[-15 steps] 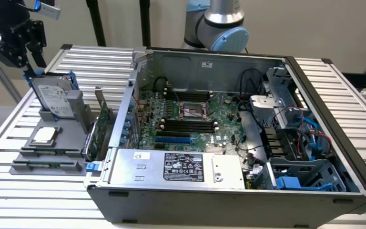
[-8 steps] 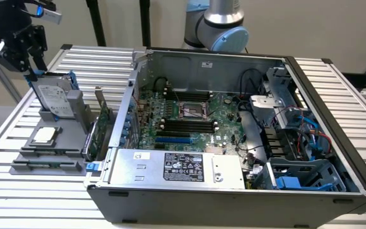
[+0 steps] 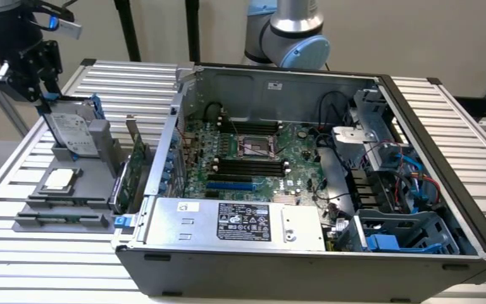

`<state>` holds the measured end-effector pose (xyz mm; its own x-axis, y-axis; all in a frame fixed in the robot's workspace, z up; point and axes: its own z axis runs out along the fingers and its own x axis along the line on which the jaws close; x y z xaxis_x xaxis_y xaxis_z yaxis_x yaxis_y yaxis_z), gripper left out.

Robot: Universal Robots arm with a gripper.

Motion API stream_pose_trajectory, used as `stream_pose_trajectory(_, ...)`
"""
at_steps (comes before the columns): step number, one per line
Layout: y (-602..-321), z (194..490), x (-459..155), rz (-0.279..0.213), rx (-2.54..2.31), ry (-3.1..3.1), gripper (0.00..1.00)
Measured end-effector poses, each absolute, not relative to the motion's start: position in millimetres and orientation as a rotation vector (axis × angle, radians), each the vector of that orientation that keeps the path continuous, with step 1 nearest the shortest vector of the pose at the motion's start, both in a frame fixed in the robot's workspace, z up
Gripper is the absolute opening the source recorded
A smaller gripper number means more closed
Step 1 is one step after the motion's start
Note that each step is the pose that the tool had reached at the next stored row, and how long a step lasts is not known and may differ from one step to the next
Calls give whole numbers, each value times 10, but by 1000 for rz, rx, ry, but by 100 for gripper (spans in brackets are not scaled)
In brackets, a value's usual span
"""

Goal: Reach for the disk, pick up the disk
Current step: 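Pick up the disk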

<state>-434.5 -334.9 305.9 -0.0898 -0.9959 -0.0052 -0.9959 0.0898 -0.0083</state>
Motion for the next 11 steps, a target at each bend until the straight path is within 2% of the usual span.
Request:
stream_pose_trajectory(3,-3351,3030,-4350,-24,-2105,2300,48)
stream_pose_trajectory(11,-3351,2952,-4353,-25,-2114,2291,48)
